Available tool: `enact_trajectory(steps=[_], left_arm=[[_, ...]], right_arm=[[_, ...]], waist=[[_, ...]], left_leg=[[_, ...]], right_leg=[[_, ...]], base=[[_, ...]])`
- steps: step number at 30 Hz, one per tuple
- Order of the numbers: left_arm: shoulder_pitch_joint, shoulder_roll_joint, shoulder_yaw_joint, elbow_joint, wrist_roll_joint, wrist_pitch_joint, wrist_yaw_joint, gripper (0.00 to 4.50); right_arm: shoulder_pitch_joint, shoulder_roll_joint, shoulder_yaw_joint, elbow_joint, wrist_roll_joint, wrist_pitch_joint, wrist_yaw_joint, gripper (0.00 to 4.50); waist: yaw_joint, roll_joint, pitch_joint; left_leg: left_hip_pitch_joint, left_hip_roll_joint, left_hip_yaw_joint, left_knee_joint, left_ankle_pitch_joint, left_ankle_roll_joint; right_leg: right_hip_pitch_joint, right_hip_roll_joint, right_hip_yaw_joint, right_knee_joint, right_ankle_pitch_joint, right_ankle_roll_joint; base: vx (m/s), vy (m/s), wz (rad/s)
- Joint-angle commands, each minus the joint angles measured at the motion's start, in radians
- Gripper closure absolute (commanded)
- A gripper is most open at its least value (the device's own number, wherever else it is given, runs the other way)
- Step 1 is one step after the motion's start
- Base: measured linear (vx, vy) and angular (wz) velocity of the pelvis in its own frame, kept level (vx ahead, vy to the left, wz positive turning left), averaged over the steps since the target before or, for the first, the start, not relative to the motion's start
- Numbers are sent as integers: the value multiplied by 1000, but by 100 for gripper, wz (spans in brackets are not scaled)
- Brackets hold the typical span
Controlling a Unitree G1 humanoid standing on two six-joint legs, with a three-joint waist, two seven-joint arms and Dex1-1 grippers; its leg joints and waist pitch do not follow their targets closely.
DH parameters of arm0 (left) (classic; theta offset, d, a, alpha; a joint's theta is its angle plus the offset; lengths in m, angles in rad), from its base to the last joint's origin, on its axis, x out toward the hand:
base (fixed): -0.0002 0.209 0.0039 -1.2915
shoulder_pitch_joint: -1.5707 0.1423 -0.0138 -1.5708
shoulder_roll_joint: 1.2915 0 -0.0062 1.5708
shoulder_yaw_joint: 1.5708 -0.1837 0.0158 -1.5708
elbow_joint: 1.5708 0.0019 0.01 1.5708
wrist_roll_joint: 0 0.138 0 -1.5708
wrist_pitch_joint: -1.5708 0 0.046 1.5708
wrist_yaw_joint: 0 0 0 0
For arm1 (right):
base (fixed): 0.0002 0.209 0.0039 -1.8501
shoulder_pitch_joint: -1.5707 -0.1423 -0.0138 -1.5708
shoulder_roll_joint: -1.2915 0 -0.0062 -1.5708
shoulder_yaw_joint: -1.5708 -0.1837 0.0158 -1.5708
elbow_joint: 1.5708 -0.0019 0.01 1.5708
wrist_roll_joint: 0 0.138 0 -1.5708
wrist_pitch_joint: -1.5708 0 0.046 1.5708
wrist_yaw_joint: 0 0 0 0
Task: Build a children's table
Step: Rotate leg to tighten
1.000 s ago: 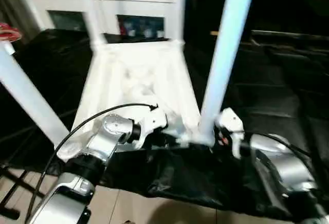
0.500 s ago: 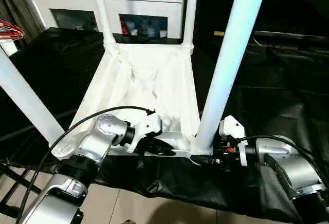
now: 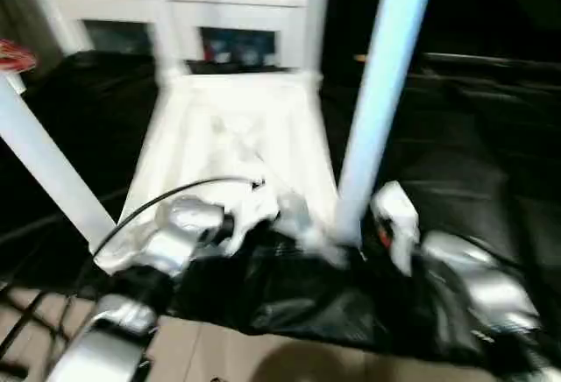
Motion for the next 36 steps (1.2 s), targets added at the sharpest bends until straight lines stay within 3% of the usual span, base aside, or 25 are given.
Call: enact_trajectory(steps=[1, 3, 6, 9, 10, 12, 16, 18, 21, 22, 25, 27, 28, 32, 36], left_arm=[[-51, -107, 1, -2, -17, 17, 117, 450], [-56, -123, 2, 2, -15, 25, 143, 450], [-66, -166, 4, 12, -3, 36, 210, 450], [-67, -181, 0, 15, 7, 22, 216, 450], [-67, -180, -1, 18, 10, 14, 220, 450], [-64, -172, -1, 14, 5, 8, 205, 450], [-36, -127, -20, -23, -9, -17, 109, 450], [-24, -106, -25, -40, -17, -30, 65, 450], [-7, -78, -27, -70, -37, -36, -2, 450], [-1, -68, -29, -79, -44, -40, -25, 450], [14, -36, -34, -100, -58, -40, -92, 450], [16, -30, -35, -102, -57, -44, -103, 450], [23, -4, -34, -113, -70, -48, -154, 450], [32, 22, -37, -125, -81, -43, -204, 450], [37, 50, -40, -135, -88, -38, -250, 450]], right_arm=[[-51, 98, 40, 75, -37, 2, -145, 176], [-63, 120, 34, 87, -44, 2, -184, 176], [-89, 182, 30, 108, -68, -2, -280, 176], [-92, 214, 50, 109, -80, -35, -272, 176], [-90, 220, 48, 106, -70, -36, -261, 141], [-83, 218, 41, 93, -47, -29, -233, 106], [-59, 151, 46, 54, -47, -43, -174, 71], [-45, 108, 52, 32, -38, -43, -106, 58], [-20, 42, 72, -2, -20, -50, 5, 58], [-13, 21, 78, -13, -13, -49, 40, 58], [9, -34, 90, -59, 18, -25, 144, 58], [14, -45, 92, -70, 23, -22, 167, 58], [35, -93, 112, -109, 44, -15, 266, 58], [55, -147, 143, -144, 62, 0, 365, 58], [66, -186, 170, -169, 67, 18, 425, 87]], waist=[[-4, -17, -53], [-10, -16, -55], [-15, -18, -57], [-12, -14, -63], [-12, -10, -63], [-12, -12, -62], [-11, -5, -60], [-9, -9, -62], [-7, -7, -60], [1, -8, -60], [17, -5, -58], [18, -5, -58], [22, -9, -57], [32, -5, -58], [36, -5, -58]], left_leg=[[2, 24, -12, -74, -315, -1], [6, 22, -11, -71, -313, -1], [-2, 22, -9, -69, -271, 19], [2, 23, -5, -64, -233, 38], [0, 22, -5, -62, -221, 47], [-2, 22, -4, -62, -216, 57], [1, 24, -7, -67, -258, 46], [1, 26, -7, -66, -253, 53], [0, 27, -6, -65, -248, 61], [4, 30, -3, -63, -258, 70], [7, 35, -3, -65, -262, 69], [5, 34, -4, -67, -268, 60], [7, 33, -4, -68, -277, 57], [4, 36, -4, -67, -272, 61], [6, 36, -5, -68, -273, 54]], right_leg=[[44, -52, 31, -93, -456, -132], [40, -52, 31, -96, -454, -133], [45, -47, 34, -86, -352, -162], [46, -48, 36, -81, -276, -180], [49, -47, 36, -77, -242, -192], [51, -47, 35, -77, -228, -200], [51, -48, 34, -83, -283, -191], [53, -47, 35, -79, -245, -198], [53, -47, 35, -76, -223, -212], [50, -48, 37, -77, -229, -219], [49, -48, 38, -75, -238, -218], [48, -48, 37, -75, -247, -216], [52, -48, 36, -77, -270, -209], [49, -51, 38, -76, -270, -207], [48, -51, 38, -75, -276, -207]], base=[[0, 0, 0], [0, 0, 0], [0, 0, 0], [0, 0, 0], [0, 0, 0], [0, 0, 0], [0, 0, 0], [0, 0, 0], [0, 0, 0], [0, 0, 0], [0, 0, 0], [0, 0, 0], [0, 0, 0], [0, 0, 0], [0, 0, 0]])
